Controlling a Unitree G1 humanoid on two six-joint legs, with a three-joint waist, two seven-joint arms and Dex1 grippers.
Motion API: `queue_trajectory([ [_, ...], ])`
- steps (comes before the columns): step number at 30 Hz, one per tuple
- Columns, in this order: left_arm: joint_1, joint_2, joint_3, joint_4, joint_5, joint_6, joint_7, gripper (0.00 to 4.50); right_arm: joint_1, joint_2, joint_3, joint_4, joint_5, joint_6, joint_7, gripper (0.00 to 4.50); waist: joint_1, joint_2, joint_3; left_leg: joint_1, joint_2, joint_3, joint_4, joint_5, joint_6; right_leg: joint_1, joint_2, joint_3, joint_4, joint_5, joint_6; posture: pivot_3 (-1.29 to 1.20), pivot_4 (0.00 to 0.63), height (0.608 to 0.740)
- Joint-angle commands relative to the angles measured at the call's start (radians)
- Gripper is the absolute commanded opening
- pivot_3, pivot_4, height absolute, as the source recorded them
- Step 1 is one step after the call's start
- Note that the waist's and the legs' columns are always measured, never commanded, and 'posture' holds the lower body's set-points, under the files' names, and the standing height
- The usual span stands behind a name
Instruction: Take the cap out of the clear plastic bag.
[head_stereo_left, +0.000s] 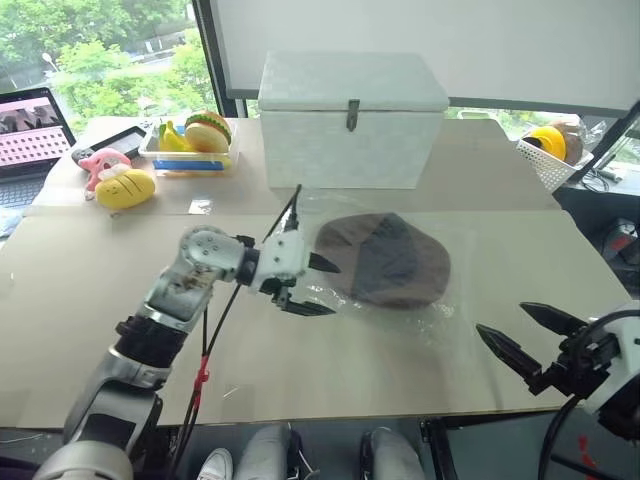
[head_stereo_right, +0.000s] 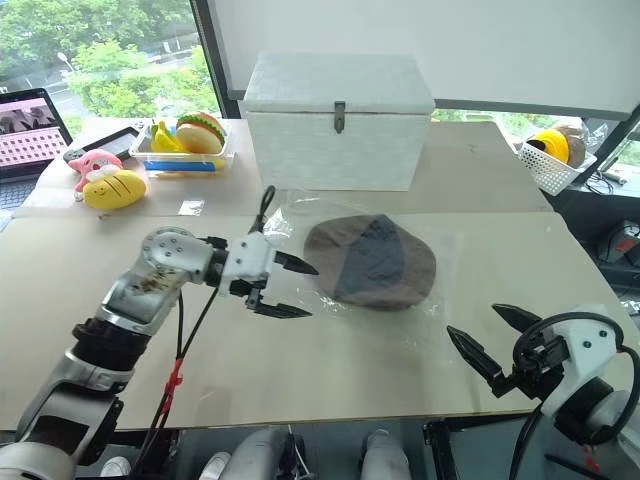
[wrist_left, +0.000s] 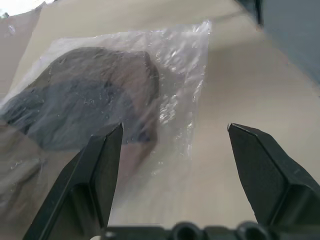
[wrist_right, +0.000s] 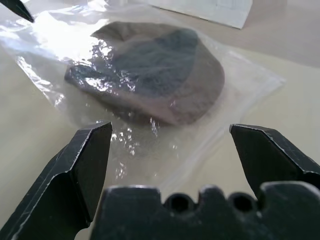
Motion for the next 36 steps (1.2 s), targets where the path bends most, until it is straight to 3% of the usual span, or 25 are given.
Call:
queue_trajectory([
  [1, -0.018, -0.049, -0.068, 0.092, 0.185, -0.18, 0.162, 3.58, 0.006, 0.006, -0.028, -0.063, 0.026, 0.013, -0.04, 4.5, 0.006, 0.0, 0.0, 0.0, 0.0, 0.0, 0.0, 0.0, 0.0, 0.0, 0.0, 0.0, 0.0, 0.0, 0.0, 0.0, 0.15, 0.723],
  [7, -0.026, -0.096, -0.108, 0.173, 0.203, -0.276, 0.148, 3.58, 0.004, 0.003, -0.051, -0.087, 0.064, 0.035, -0.093, 4.5, 0.01, 0.0, 0.0, -0.003, 0.0, 0.001, 0.001, -0.001, 0.002, -0.002, -0.001, 0.0, -0.001, 0.0, 0.0, 0.0, 0.15, 0.723],
  [13, -0.117, -0.199, -0.111, 0.42, 0.327, -0.425, 0.359, 3.58, 0.007, 0.011, -0.036, -0.105, 0.091, 0.041, -0.129, 4.5, 0.022, 0.0, 0.0, -0.003, 0.0, 0.0, 0.002, -0.002, 0.004, -0.002, -0.001, 0.0, -0.001, 0.001, 0.002, 0.0, 0.15, 0.723],
  [21, -0.173, -0.288, -0.131, 0.597, 0.396, -0.482, 0.456, 3.58, 0.134, -0.006, -0.001, -0.188, 0.179, 0.023, -0.012, 4.5, 0.028, 0.0, 0.0, -0.005, 0.0, 0.0, 0.005, -0.005, 0.008, -0.001, -0.002, -0.001, -0.001, 0.002, 0.003, 0.0, 0.15, 0.723],
  [26, -0.208, -0.31, -0.115, 0.661, 0.395, -0.481, 0.47, 3.58, 0.187, -0.011, 0.003, -0.184, 0.146, 0.006, 0.037, 4.5, 0.026, 0.0, 0.0, -0.005, 0.0, 0.0, 0.01, -0.012, 0.02, -0.001, -0.004, 0.0, -0.004, 0.004, 0.008, 0.0, 0.15, 0.723],
  [33, -0.228, -0.2, -0.111, 0.758, 0.328, -0.521, 0.21, 3.58, 0.188, -0.002, 0.001, -0.189, 0.129, 0.001, 0.026, 4.5, 0.01, 0.003, -0.002, -0.004, 0.0, 0.001, 0.01, -0.011, 0.018, -0.002, -0.004, 0.001, -0.004, 0.006, 0.009, 0.0, 0.15, 0.723],
  [36, -0.243, -0.127, -0.125, 0.833, 0.295, -0.59, 0.011, 3.58, 0.189, -0.001, 0.016, -0.18, 0.108, 0.002, 0.026, 4.5, -0.002, 0.004, -0.003, -0.004, 0.0, 0.002, 0.01, -0.01, 0.016, -0.002, -0.004, 0.002, -0.003, 0.006, 0.008, 0.0, 0.15, 0.723],
])
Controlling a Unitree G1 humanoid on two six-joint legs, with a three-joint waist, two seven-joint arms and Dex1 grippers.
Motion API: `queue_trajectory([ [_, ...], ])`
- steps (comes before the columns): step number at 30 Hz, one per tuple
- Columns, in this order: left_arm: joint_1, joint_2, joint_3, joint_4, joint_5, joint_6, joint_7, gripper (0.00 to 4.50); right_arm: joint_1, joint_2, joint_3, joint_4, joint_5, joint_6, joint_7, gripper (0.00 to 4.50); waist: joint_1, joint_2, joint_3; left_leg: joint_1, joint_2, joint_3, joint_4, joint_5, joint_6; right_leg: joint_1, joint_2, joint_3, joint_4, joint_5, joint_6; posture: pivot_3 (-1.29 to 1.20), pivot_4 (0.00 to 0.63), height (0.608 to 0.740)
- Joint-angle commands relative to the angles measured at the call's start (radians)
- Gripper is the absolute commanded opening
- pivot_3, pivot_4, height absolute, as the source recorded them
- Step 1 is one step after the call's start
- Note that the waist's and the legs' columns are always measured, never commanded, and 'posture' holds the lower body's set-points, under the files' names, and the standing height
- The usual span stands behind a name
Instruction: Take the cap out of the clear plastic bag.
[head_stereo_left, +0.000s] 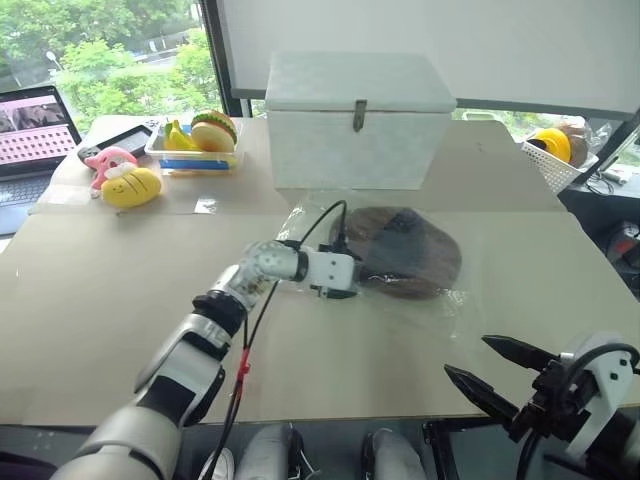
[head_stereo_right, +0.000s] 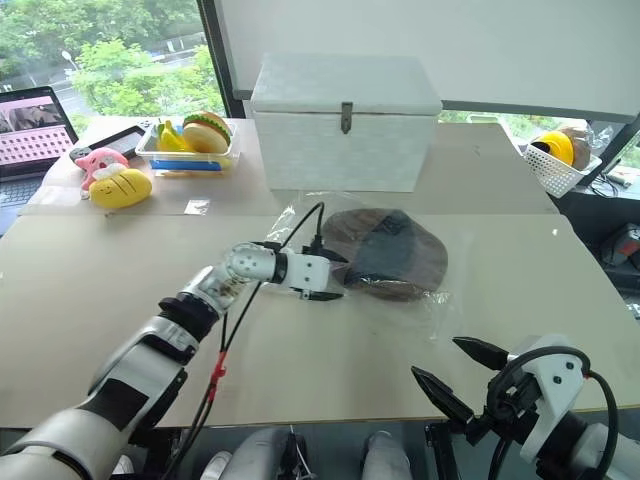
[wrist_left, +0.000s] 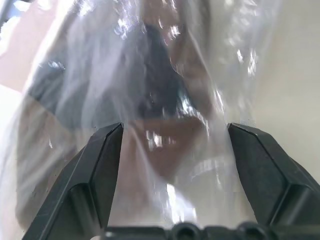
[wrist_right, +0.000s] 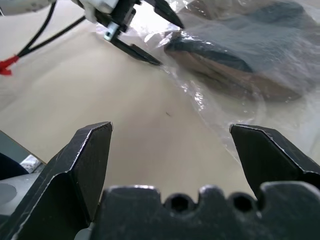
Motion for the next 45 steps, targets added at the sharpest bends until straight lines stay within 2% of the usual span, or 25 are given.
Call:
queue_trajectory([
  [1, 0.007, 0.086, -0.043, 0.107, 0.006, -0.074, -0.22, 3.58, -0.002, 0.001, 0.007, -0.017, -0.013, -0.027, -0.002, 4.5, -0.006, 0.0, -0.001, 0.0, 0.0, 0.0, 0.0, 0.0, 0.0, 0.0, 0.0, 0.0, 0.0, 0.0, 0.0, 0.0, 0.15, 0.723],
  [3, -0.003, 0.11, -0.032, 0.149, -0.025, -0.048, -0.335, 3.58, -0.008, 0.0, 0.007, -0.012, -0.015, -0.026, -0.003, 4.5, -0.01, 0.0, -0.004, 0.002, 0.0, 0.0, 0.0, -0.001, 0.001, -0.001, 0.0, 0.0, -0.001, 0.0, 0.0, 0.0, 0.15, 0.723],
  [5, -0.044, 0.132, -0.033, 0.223, 0.0, -0.048, -0.348, 3.58, -0.016, -0.004, 0.008, -0.008, -0.019, -0.026, -0.005, 4.5, -0.012, 0.0, -0.01, 0.003, 0.0, 0.0, -0.001, -0.002, 0.003, 0.0, 0.0, 0.0, -0.001, 0.0, 0.0, 0.0, 0.15, 0.723],
  [8, -0.152, 0.125, -0.048, 0.344, 0.095, -0.034, -0.139, 3.58, -0.025, -0.003, 0.011, -0.004, -0.02, -0.025, -0.006, 4.5, -0.011, -0.001, -0.013, 0.004, 0.001, 0.0, 0.0, -0.003, 0.005, 0.0, 0.001, 0.0, -0.001, 0.0, 0.0, 0.0, 0.15, 0.723],
  [9, -0.194, 0.095, -0.02, 0.371, 0.078, -0.006, -0.074, 3.58, -0.028, -0.001, 0.017, -0.003, -0.024, -0.023, -0.008, 4.5, -0.01, -0.002, -0.014, 0.004, 0.0, 0.0, 0.0, -0.003, 0.005, 0.001, 0.001, 0.001, -0.001, 0.0, 0.0, 0.0, 0.15, 0.723],
  [12, -0.243, -0.004, 0.068, 0.375, -0.017, 0.001, -0.056, 3.58, -0.032, 0.0, 0.026, 0.001, -0.031, -0.02, -0.012, 4.5, -0.006, -0.002, -0.015, 0.004, 0.0, 0.0, 0.0, -0.004, 0.005, 0.001, 0.0, 0.002, -0.001, 0.0, 0.001, 0.0, 0.15, 0.723],
  [15, -0.195, -0.064, 0.086, 0.323, -0.041, -0.037, -0.094, 3.58, -0.034, -0.001, 0.018, 0.007, -0.034, -0.02, -0.011, 4.5, 0.006, -0.002, -0.015, -0.001, 0.0, 0.0, 0.001, -0.004, 0.006, -0.003, 0.0, 0.001, -0.001, 0.0, 0.001, 0.0, 0.15, 0.723],
  [20, -0.025, -0.087, 0.072, 0.127, -0.065, -0.081, -0.146, 3.58, -0.043, -0.005, 0.008, 0.016, -0.033, -0.015, -0.012, 4.5, 0.004, -0.002, -0.015, -0.003, -0.001, 0.003, 0.002, -0.003, 0.001, -0.001, -0.001, 0.003, -0.004, 0.001, 0.003, 0.0, 0.15, 0.723],
  [23, 0.105, -0.098, 0.052, -0.068, 0.016, -0.133, 0.041, 3.58, -0.05, -0.005, 0.014, 0.019, -0.032, -0.013, -0.019, 4.5, 0.005, -0.002, -0.015, -0.004, -0.001, 0.003, 0.001, -0.003, 0.001, -0.001, -0.001, 0.002, -0.006, 0.001, 0.003, 0.0, 0.15, 0.723],
  [26, 0.142, -0.105, 0.055, -0.164, 0.111, -0.141, 0.219, 3.58, -0.058, -0.005, 0.024, 0.023, -0.035, -0.014, -0.024, 4.5, 0.02, -0.002, -0.015, -0.003, -0.001, 0.002, 0.001, -0.003, 0.001, 0.001, -0.002, 0.001, -0.007, 0.001, 0.003, 0.0, 0.15, 0.723],
  [30, 0.142, -0.123, 0.042, -0.217, 0.281, -0.127, 0.493, 3.58, -0.078, -0.005, 0.04, 0.031, -0.037, -0.012, -0.034, 4.5, 0.026, -0.002, -0.015, -0.002, -0.001, 0.001, 0.001, -0.008, 0.01, 0.0, -0.001, 0.001, -0.014, 0.004, 0.006, 0.0, 0.15, 0.723],
  [33, 0.124, -0.145, -0.004, -0.196, 0.421, -0.085, 0.684, 3.58, -0.088, -0.003, 0.039, 0.033, -0.034, -0.011, -0.041, 4.5, 0.026, -0.002, -0.015, -0.002, -0.001, 0.001, 0.002, -0.008, 0.01, 0.001, -0.001, 0.002, -0.016, 0.007, 0.007, 0.0, 0.15, 0.723],
  [38, 0.096, -0.195, -0.081, -0.113, 0.521, -0.035, 0.811, 3.58, -0.077, 0.004, 0.015, 0.026, -0.02, -0.015, -0.046, 4.5, 0.026, -0.002, -0.015, -0.003, -0.001, 0.002, 0.001, -0.006, 0.006, 0.0, -0.001, 0.002, -0.016, 0.007, 0.007, 0.0, 0.15, 0.723],
  [45, 0.041, -0.301, -0.145, 0.055, 0.549, 0.02, 0.894, 3.58, -0.077, 0.012, 0.005, 0.015, -0.006, -0.017, -0.066, 4.5, 0.037, -0.002, -0.015, -0.004, -0.001, 0.002, 0.001, -0.006, 0.007, 0.0, -0.003, 0.001, -0.018, 0.007, 0.008, 0.0, 0.15, 0.723],
])
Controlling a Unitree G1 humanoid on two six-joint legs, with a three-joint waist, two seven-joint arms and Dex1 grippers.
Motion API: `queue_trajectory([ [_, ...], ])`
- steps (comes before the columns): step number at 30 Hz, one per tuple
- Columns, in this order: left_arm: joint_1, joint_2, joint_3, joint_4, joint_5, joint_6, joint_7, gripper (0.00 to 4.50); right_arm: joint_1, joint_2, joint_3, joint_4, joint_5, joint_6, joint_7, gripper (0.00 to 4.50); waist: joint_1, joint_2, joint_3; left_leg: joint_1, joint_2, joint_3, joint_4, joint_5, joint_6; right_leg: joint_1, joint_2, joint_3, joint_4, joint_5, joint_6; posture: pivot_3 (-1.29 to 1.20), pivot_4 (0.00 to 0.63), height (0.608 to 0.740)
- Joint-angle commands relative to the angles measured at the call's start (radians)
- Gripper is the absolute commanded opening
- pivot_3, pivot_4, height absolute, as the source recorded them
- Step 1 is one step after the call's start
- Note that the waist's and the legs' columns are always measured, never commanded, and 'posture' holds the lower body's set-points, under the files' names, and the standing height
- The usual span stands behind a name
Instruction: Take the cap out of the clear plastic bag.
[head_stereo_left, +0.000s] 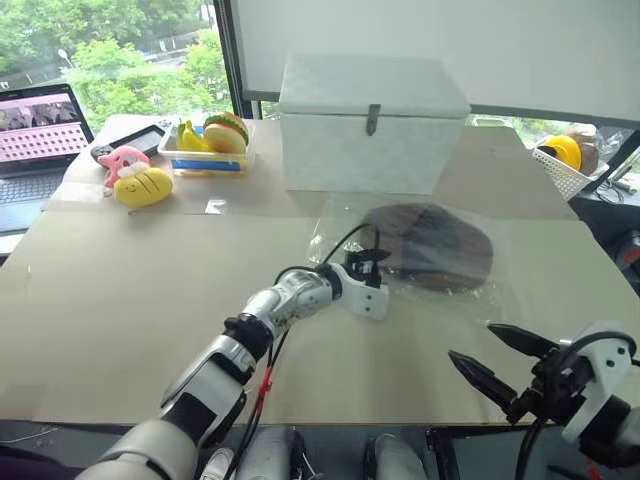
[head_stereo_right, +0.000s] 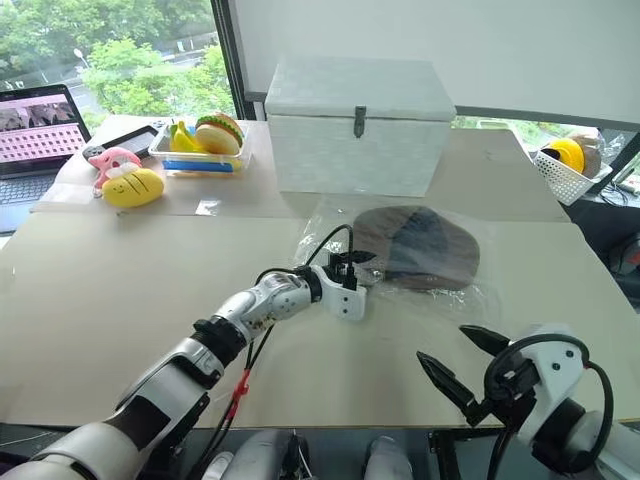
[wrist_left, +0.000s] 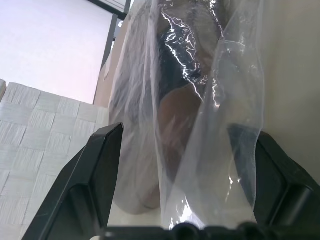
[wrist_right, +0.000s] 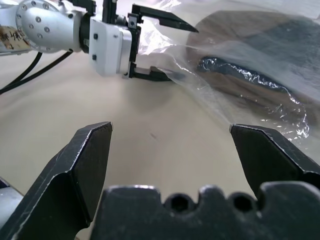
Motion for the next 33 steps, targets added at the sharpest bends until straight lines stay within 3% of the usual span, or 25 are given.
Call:
queue_trajectory([
  [1, -0.037, -0.069, -0.039, 0.104, 0.012, 0.03, 0.041, 3.58, -0.003, 0.006, -0.023, -0.031, 0.019, -0.017, -0.016, 4.5, 0.004, 0.0, 0.0, 0.0, 0.0, 0.0, 0.0, -0.001, 0.001, 0.0, 0.0, 0.0, 0.0, 0.0, 0.0, 0.0, 0.15, 0.723],
  [4, -0.061, -0.098, -0.051, 0.162, 0.005, 0.017, 0.065, 3.58, 0.001, 0.006, -0.022, -0.036, 0.021, -0.017, -0.026, 4.5, 0.011, 0.0, 0.0, 0.0, 0.0, 0.0, 0.001, -0.003, 0.005, 0.0, -0.001, 0.0, 0.0, 0.0, 0.001, 0.0, 0.15, 0.723],
  [7, -0.076, -0.114, -0.06, 0.188, 0.003, 0.002, 0.076, 2.87, 0.007, 0.007, -0.026, -0.04, 0.023, -0.018, -0.03, 4.5, 0.013, -0.001, 0.0, 0.0, 0.0, 0.0, 0.0, -0.003, 0.004, 0.0, -0.001, 0.0, 0.0, 0.0, 0.001, 0.0, 0.15, 0.723],
  [15, -0.096, -0.123, -0.065, 0.224, -0.014, -0.015, 0.09, 0.12, 0.017, 0.01, -0.029, -0.052, 0.034, -0.019, -0.049, 4.5, 0.016, -0.001, -0.002, 0.0, 0.0, 0.0, 0.001, -0.002, 0.004, 0.001, -0.001, 0.0, 0.0, 0.0, 0.001, 0.0, 0.15, 0.723],
  [22, -0.114, -0.041, -0.034, 0.246, -0.068, -0.147, 0.087, 0.05, -0.003, 0.005, 0.006, -0.062, 0.036, -0.014, -0.078, 4.5, 0.008, -0.001, -0.002, 0.001, 0.0, 0.0, 0.0, -0.003, 0.004, 0.0, -0.001, 0.0, 0.0, 0.0, 0.001, 0.0, 0.15, 0.723],
  [28, -0.207, 0.276, -0.034, 0.32, -0.04, -0.62, 0.177, 0.05, -0.042, -0.02, 0.032, -0.026, 0.02, -0.008, -0.067, 4.5, -0.035, -0.002, -0.001, 0.0, 0.001, 0.005, -0.004, 0.001, -0.003, -0.001, -0.001, 0.001, 0.001, 0.002, -0.003, 0.0, 0.15, 0.723],
  [33, -0.306, 0.43, -0.114, 0.403, 0.122, -0.757, 0.352, 0.05, -0.077, -0.037, 0.045, 0.002, 0.019, -0.008, -0.059, 4.5, -0.026, -0.002, -0.001, 0.001, 0.0, 0.004, -0.003, 0.0, -0.001, -0.003, -0.002, -0.002, -0.001, 0.003, -0.001, 0.0, 0.15, 0.723],
])
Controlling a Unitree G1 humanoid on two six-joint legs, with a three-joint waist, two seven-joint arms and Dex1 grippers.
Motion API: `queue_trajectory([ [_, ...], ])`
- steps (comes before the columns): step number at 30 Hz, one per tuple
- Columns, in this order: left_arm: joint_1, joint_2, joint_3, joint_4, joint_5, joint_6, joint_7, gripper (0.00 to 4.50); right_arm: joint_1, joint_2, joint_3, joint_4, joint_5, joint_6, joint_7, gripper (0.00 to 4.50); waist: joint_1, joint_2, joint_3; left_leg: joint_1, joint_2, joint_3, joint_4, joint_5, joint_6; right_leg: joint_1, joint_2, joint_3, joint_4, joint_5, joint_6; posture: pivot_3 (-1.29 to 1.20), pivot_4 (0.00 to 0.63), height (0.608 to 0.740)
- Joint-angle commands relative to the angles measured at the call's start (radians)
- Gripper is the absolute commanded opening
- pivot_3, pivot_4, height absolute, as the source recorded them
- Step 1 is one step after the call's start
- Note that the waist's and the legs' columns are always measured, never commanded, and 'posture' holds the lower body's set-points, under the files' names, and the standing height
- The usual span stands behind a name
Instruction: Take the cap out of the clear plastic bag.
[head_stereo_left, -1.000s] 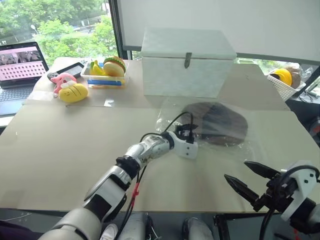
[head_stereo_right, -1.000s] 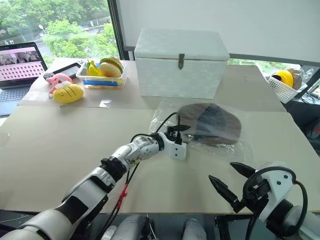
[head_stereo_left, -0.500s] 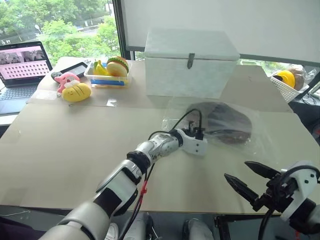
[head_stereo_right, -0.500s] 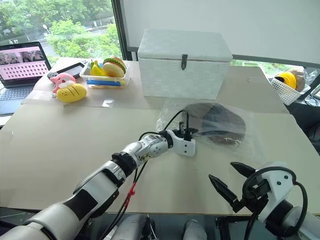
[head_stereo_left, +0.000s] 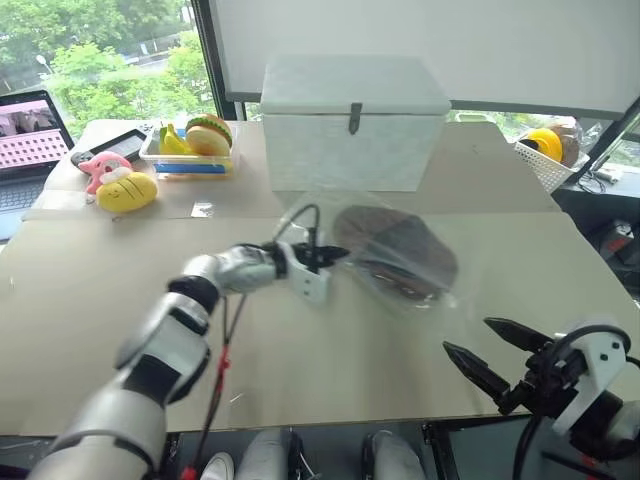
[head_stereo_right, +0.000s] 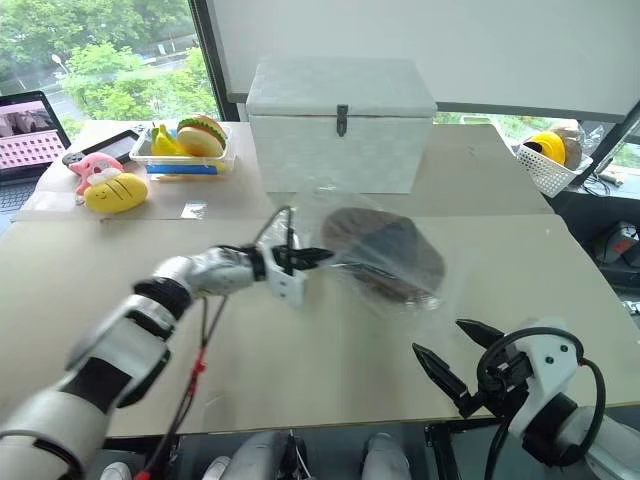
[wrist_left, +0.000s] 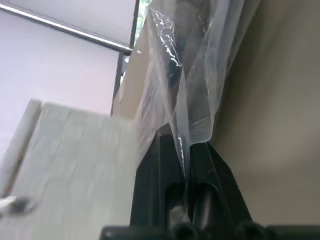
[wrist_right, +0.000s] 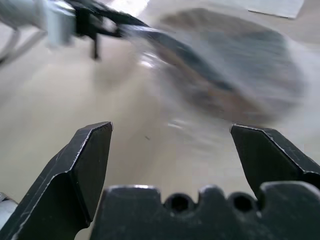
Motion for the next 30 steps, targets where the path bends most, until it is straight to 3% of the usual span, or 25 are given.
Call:
queue_trajectory([
  [1, -0.071, 0.054, -0.078, 0.018, 0.16, -0.065, 0.201, 0.05, -0.025, -0.012, 0.002, 0.002, 0.003, -0.008, 0.007, 4.5, 0.01, 0.0, 0.0, 0.0, 0.0, 0.0, 0.0, 0.0, 0.001, 0.0, 0.0, 0.0, 0.0, 0.0, 0.001, 0.0, 0.15, 0.723],
  [4, -0.175, 0.131, -0.318, 0.019, 0.494, 0.041, 0.653, 0.05, -0.05, -0.016, 0.024, 0.012, -0.007, -0.003, 0.007, 4.5, 0.019, -0.002, 0.001, -0.001, -0.001, 0.0, 0.002, -0.002, 0.003, 0.0, -0.001, 0.0, -0.001, 0.001, 0.002, 0.0, 0.15, 0.723],
  [6, -0.225, 0.129, -0.473, 0.041, 0.661, 0.12, 0.902, 0.05, -0.059, -0.021, 0.033, 0.021, -0.013, -0.003, 0.012, 4.5, 0.022, -0.003, 0.001, -0.007, -0.002, 0.0, 0.003, -0.002, 0.003, -0.001, 0.0, 0.0, 0.001, 0.001, 0.003, 0.0, 0.15, 0.723],
  [7, -0.242, 0.116, -0.531, 0.064, 0.717, 0.17, 0.987, 0.05, -0.065, -0.024, 0.038, 0.026, -0.015, -0.003, 0.014, 4.5, 0.023, -0.003, 0.001, -0.01, -0.002, 0.0, 0.003, -0.002, 0.003, -0.001, 0.001, 0.0, 0.001, 0.001, 0.003, 0.0, 0.15, 0.723],
  [10, -0.267, 0.067, -0.616, 0.151, 0.787, 0.341, 1.04, 0.05, -0.094, -0.034, 0.049, 0.042, -0.017, 0.001, 0.015, 4.5, 0.023, -0.003, 0.001, -0.015, -0.003, 0.0, 0.005, -0.001, 0.003, -0.006, 0.002, 0.0, 0.004, 0.001, 0.004, 0.0, 0.15, 0.723],
  [13, -0.273, 0.048, -0.592, 0.203, 0.745, 0.431, 0.949, 0.05, -0.113, -0.039, 0.059, 0.05, -0.018, 0.004, 0.014, 4.5, 0.019, -0.005, 0.002, -0.023, -0.003, 0.001, 0.01, -0.001, 0.002, -0.015, 0.002, 0.0, 0.013, 0.0, 0.005, 0.0, 0.15, 0.723],
  [18, -0.249, 0.041, -0.414, 0.235, 0.538, 0.499, 0.622, 0.05, -0.124, -0.039, 0.071, 0.052, -0.024, 0.005, 0.013, 4.5, 0.011, -0.006, 0.003, -0.027, -0.002, 0.001, 0.017, -0.001, 0.002, -0.018, 0.002, 0.0, 0.019, -0.004, 0.005, 0.0, 0.15, 0.723],
  [23, -0.21, 0.043, -0.209, 0.226, 0.31, 0.45, 0.362, 1.46, -0.129, -0.034, 0.085, 0.053, -0.035, 0.003, 0.011, 4.5, 0.011, -0.006, 0.003, -0.027, -0.001, 0.0, 0.018, 0.0, 0.001, -0.02, 0.0, 0.0, 0.017, -0.005, 0.004, 0.0, 0.15, 0.723],
  [28, -0.172, 0.039, -0.048, 0.207, 0.122, 0.374, 0.095, 3.16, -0.153, -0.042, 0.099, 0.07, -0.038, 0.003, 0.016, 4.5, 0.01, -0.006, 0.003, -0.027, -0.002, 0.001, 0.02, 0.0, 0.0, -0.019, 0.0, 0.0, 0.018, -0.004, 0.004, 0.0, 0.15, 0.723],
  [30, -0.152, 0.031, 0.029, 0.202, 0.023, 0.319, -0.059, 3.16, -0.163, -0.046, 0.101, 0.078, -0.04, 0.004, 0.021, 4.5, 0.01, -0.006, 0.003, -0.026, -0.002, 0.001, 0.02, 0.0, 0.0, -0.018, 0.0, 0.0, 0.018, -0.004, 0.004, 0.0, 0.15, 0.723],
])
